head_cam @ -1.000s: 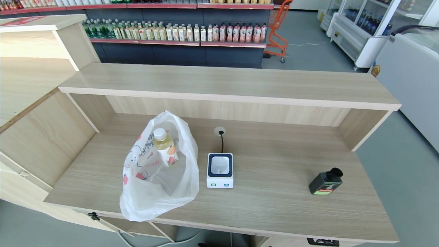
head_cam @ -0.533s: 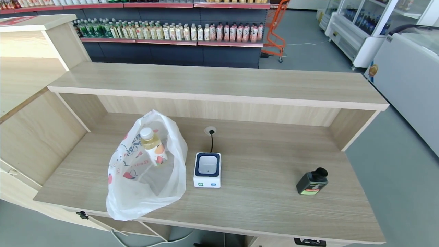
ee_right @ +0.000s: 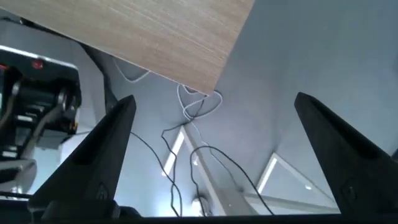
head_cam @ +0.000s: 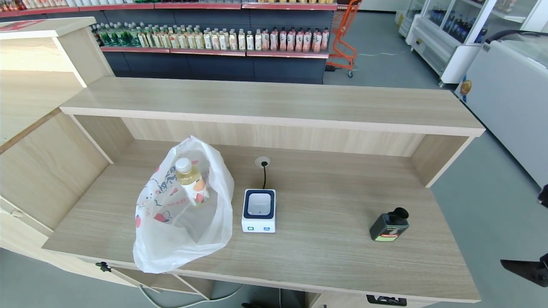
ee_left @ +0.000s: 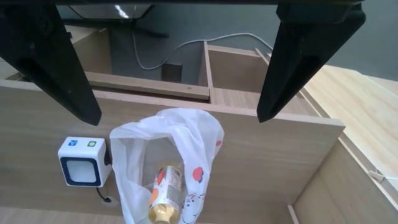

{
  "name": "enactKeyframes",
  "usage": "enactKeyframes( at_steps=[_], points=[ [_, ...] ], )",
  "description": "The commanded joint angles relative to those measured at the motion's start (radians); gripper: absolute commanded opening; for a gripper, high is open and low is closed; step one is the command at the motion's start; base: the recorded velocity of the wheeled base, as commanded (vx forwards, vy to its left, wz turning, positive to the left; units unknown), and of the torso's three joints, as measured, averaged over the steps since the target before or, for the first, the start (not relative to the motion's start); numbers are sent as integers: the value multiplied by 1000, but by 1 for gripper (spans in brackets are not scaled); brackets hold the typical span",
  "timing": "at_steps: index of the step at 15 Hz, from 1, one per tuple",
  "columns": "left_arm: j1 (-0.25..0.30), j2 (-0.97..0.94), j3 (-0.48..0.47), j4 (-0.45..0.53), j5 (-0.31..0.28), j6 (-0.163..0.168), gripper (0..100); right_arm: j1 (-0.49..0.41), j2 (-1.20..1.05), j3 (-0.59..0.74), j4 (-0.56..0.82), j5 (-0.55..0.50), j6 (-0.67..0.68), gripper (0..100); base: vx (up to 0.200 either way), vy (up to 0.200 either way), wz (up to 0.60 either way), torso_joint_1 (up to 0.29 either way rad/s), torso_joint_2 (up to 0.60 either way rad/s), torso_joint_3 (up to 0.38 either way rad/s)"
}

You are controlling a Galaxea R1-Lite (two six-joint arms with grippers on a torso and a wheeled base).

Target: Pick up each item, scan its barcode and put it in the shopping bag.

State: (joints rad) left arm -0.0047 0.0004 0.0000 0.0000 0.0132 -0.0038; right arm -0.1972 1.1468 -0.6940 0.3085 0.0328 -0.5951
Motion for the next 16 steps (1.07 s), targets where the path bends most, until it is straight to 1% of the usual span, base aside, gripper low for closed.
enactKeyframes(
  at_steps=[1,2,3,5,6,8,9,12,13,16],
  points=[
    [0,0,0,0,1,-1,100,-48,298,-64,15,-5,-183,100,0,0,0,0,0,0],
    [0,0,0,0,1,-1,100,-48,355,-62,-37,4,-235,100,0,0,0,0,0,0],
    [0,0,0,0,1,-1,100,-47,392,-58,-78,39,-270,100,0,0,0,0,0,0],
    [0,0,0,0,1,-1,100,-37,456,-71,-109,182,-351,100,0,0,0,0,0,0],
    [0,0,0,0,1,-1,100,-27,490,-85,-115,234,-391,100,0,0,0,0,0,0],
    [0,0,0,0,1,-1,100,-14,531,-97,-129,240,-411,100,0,0,0,0,0,0],
    [0,0,0,0,1,-1,100,7,577,-99,-198,256,-416,100,0,0,0,0,0,0],
    [0,0,0,0,1,-1,100,58,669,-104,-324,354,-416,100,0,0,0,0,0,0],
    [0,0,0,0,1,-1,100,81,696,-105,-359,371,-416,100,0,0,0,0,0,0],
    [0,0,0,0,1,-1,100,114,740,-124,-378,380,-419,100,0,0,0,0,0,0]
  ],
)
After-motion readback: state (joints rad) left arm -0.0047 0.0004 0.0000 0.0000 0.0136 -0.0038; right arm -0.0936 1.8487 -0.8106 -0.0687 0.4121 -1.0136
